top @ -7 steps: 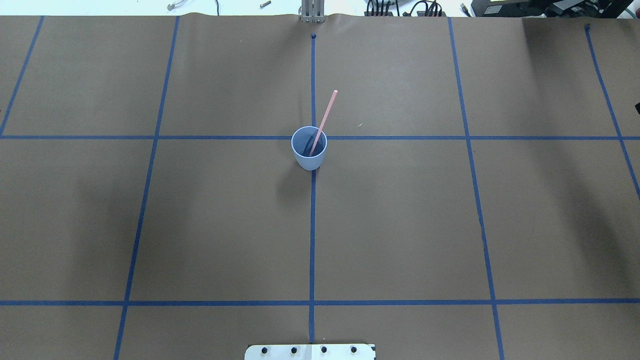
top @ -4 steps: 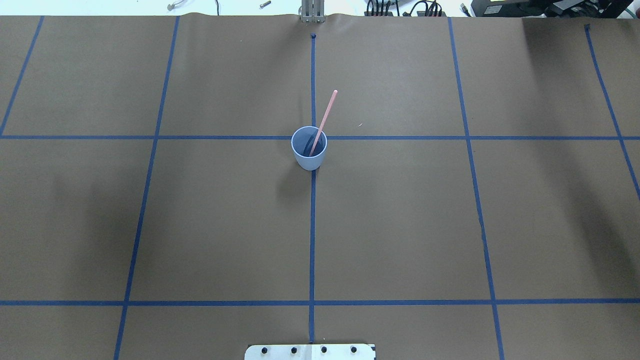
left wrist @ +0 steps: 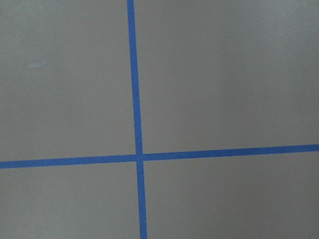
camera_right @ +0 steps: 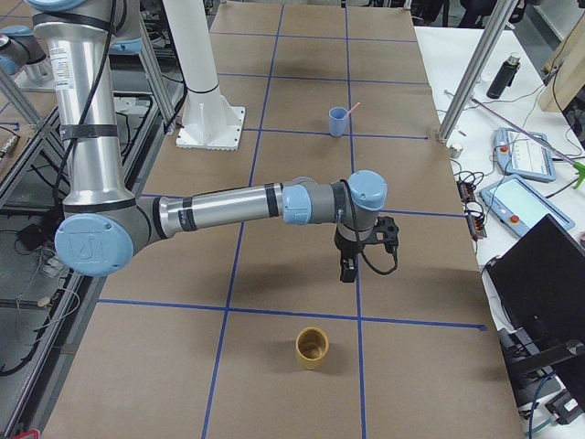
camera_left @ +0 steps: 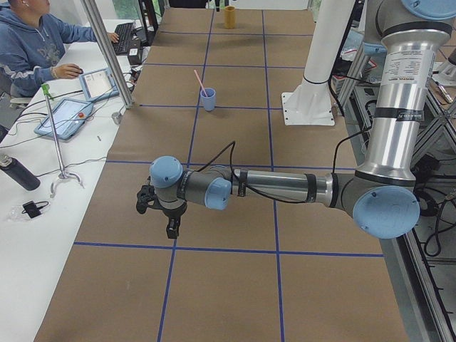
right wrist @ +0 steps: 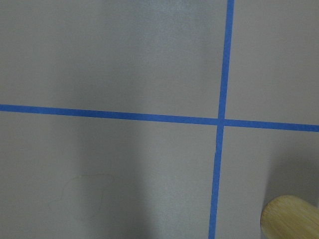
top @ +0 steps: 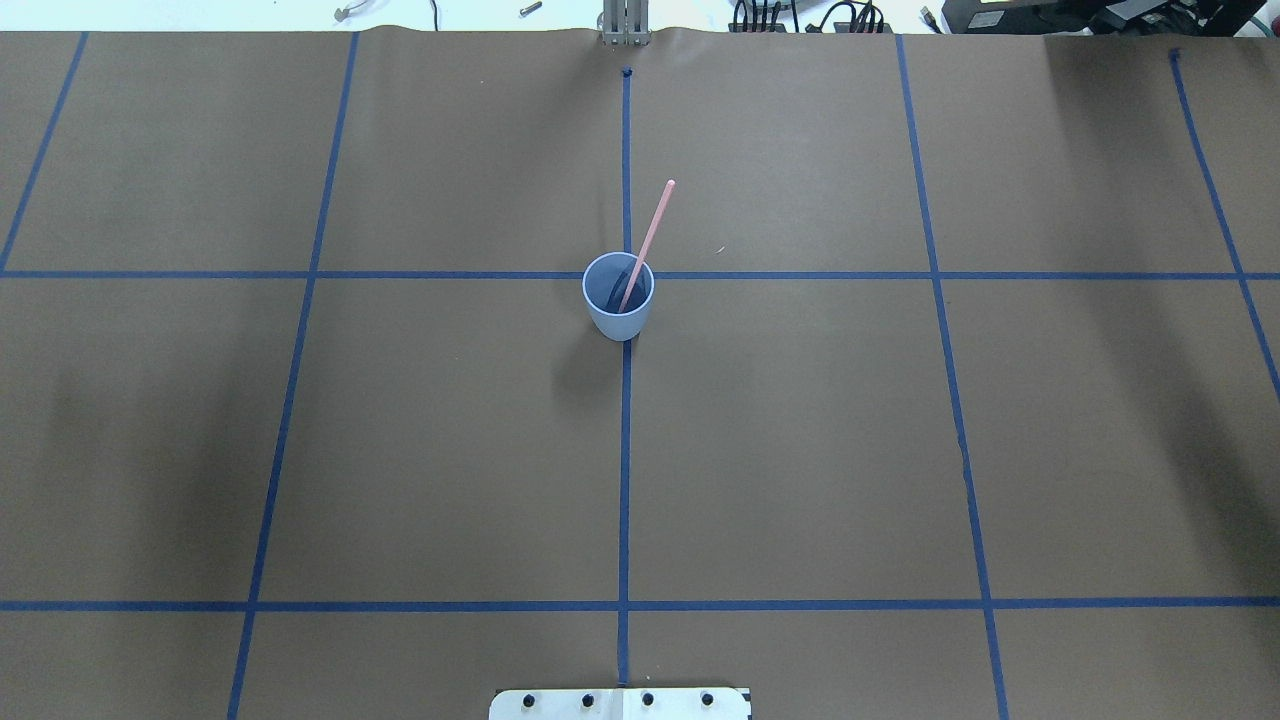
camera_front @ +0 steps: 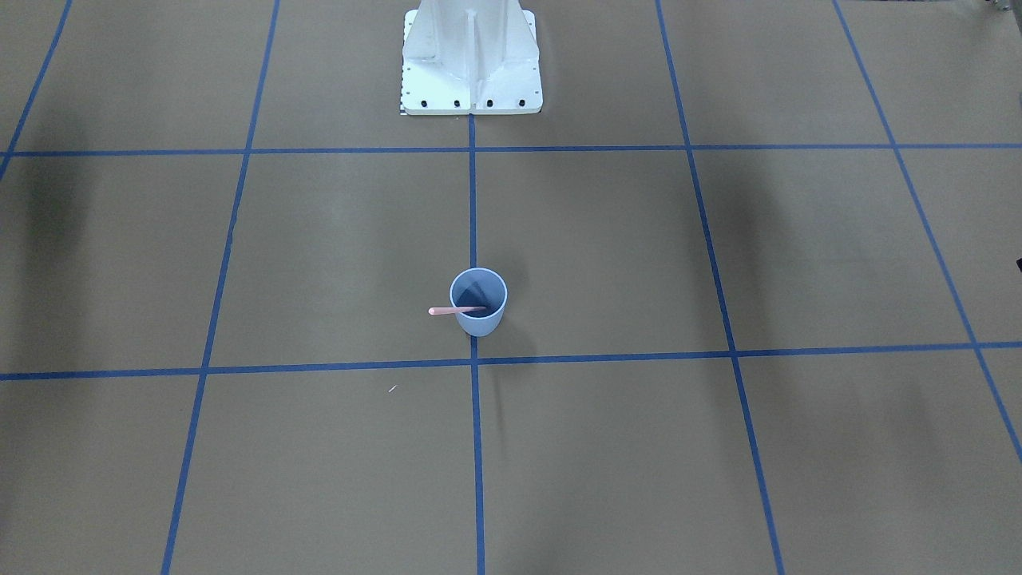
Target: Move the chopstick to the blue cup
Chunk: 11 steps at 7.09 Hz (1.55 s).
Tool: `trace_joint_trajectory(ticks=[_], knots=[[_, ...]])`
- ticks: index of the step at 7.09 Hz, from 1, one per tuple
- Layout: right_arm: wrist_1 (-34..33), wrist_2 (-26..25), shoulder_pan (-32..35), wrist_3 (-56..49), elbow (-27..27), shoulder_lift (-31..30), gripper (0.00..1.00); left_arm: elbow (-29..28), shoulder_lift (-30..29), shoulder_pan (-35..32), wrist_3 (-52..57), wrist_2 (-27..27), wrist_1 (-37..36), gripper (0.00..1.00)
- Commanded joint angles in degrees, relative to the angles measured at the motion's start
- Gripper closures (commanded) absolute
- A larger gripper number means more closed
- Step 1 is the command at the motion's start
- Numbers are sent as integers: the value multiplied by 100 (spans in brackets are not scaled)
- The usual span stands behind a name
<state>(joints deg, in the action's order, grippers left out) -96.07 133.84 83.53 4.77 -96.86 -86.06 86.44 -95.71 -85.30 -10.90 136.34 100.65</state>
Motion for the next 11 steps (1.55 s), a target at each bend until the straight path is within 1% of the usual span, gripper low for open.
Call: trace_joint_trajectory(ticks=[1,2,3,4,5,6,8,9,10,11], knots=[[0,11,6,24,-8,-25,0,248,-53,-93,-287,479,-54,1],[0,20,-29,33,-8,-16,0,694,25,-93,-934,482,-54,1],[0,133,-64,42,9,-16,0,725,69,-84,-923,456,-37,1],[0,143,-73,42,0,-16,0,795,0,-23,-705,333,-54,1],[9,143,-91,42,0,1,0,787,34,-14,-233,167,-71,1],[9,143,-100,50,0,36,0,882,61,-22,-168,-35,-72,1],[18,143,-257,42,0,37,0,1023,78,-40,-167,-2,-80,1],[18,143,-258,7,-61,37,0,1276,331,-14,-236,-2,-63,1],[18,143,-284,24,-26,37,0,1461,377,-13,-237,-19,-72,1],[18,143,-284,33,-70,37,0,1420,369,30,-237,-28,-72,1]])
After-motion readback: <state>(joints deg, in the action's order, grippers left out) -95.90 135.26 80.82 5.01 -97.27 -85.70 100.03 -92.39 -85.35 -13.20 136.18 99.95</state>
